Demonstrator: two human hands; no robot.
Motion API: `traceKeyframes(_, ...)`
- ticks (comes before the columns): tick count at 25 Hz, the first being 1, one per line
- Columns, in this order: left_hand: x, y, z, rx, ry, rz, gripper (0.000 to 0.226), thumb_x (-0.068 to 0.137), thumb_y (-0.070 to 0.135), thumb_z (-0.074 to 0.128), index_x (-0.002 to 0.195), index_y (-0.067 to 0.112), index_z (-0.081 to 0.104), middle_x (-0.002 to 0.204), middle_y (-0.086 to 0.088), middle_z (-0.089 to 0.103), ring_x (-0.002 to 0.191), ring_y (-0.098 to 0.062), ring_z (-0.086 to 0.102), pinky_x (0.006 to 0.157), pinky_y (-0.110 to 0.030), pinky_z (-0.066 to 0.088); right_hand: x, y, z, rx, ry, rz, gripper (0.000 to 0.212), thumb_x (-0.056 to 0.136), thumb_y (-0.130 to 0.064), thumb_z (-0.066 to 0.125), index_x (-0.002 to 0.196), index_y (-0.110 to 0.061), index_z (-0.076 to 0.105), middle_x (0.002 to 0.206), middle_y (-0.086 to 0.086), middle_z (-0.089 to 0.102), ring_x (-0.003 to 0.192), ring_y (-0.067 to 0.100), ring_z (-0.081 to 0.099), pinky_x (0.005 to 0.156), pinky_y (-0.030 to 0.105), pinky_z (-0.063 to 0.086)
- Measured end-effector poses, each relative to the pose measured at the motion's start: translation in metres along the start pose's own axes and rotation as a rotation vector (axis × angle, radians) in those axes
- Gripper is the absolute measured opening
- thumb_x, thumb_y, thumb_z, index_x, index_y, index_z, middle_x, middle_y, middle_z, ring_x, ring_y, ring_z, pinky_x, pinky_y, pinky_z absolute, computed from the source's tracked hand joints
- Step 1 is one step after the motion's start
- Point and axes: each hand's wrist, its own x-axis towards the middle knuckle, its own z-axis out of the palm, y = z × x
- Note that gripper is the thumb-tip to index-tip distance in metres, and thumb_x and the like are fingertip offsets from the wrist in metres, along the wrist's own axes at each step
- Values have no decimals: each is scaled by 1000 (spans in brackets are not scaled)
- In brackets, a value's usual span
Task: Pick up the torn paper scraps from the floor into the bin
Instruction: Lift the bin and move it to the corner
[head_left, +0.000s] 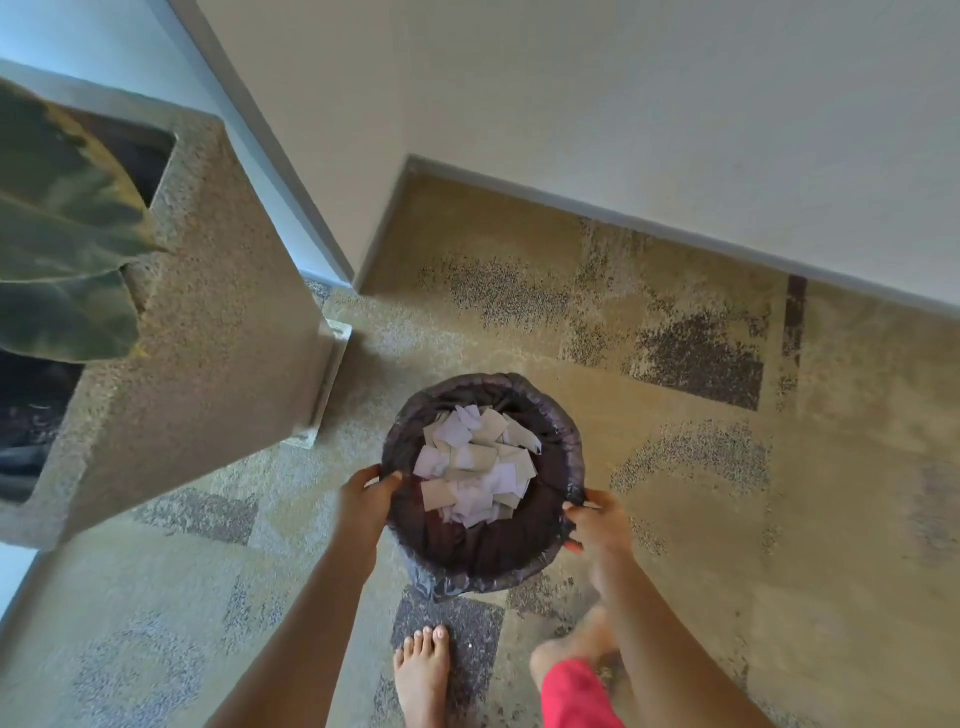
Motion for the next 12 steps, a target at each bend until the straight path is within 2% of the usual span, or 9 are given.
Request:
traceKeyframes(2, 2, 7, 2, -27, -13, -34, 36, 95, 15, 58, 131, 7, 56, 120, -16, 64, 104, -29, 60, 90, -39, 52, 6, -5, -5, -33, -28, 8, 22, 89, 0, 59, 109, -10, 59, 83, 8, 62, 70, 23, 58, 51, 28, 48)
traceKeyframes(4, 4, 14, 6, -27, -6, -53, 34, 96, 16, 56, 130, 7, 57, 114, -14, 65, 104, -29, 61, 85, -37, 51, 11, -14, -10, -52, -61, -16, 17, 90, -2, 60, 105, -8, 60, 87, 11, 63, 67, 21, 58, 46, 25, 46)
traceKeyframes(7, 3, 35, 13, -55, -5, -89, 29, 97, 15, 55, 124, 6, 59, 111, -14, 64, 101, -30, 60, 83, -37, 49, 17, -35, -18, -43, -99, -26, 10, 90, 0, 59, 99, -5, 60, 90, 16, 66, 75, 25, 64, 55, 31, 54)
traceKeyframes(9, 0, 54, 21, -70, -16, -117, 26, 97, 16, 55, 120, 5, 60, 113, -15, 64, 102, -31, 59, 85, -38, 49, 20, -57, -26, -33, -127, -31, 13, 89, 1, 59, 102, -3, 61, 95, 19, 67, 78, 27, 66, 54, 31, 54)
traceKeyframes(12, -4, 89, 35, -88, -30, -115, 26, 97, 19, 56, 119, 6, 60, 116, -13, 64, 103, -30, 59, 88, -38, 48, 25, -107, -36, -31, -203, -54, 15, 91, 3, 56, 91, -11, 60, 92, 12, 66, 78, 20, 63, 60, 35, 55)
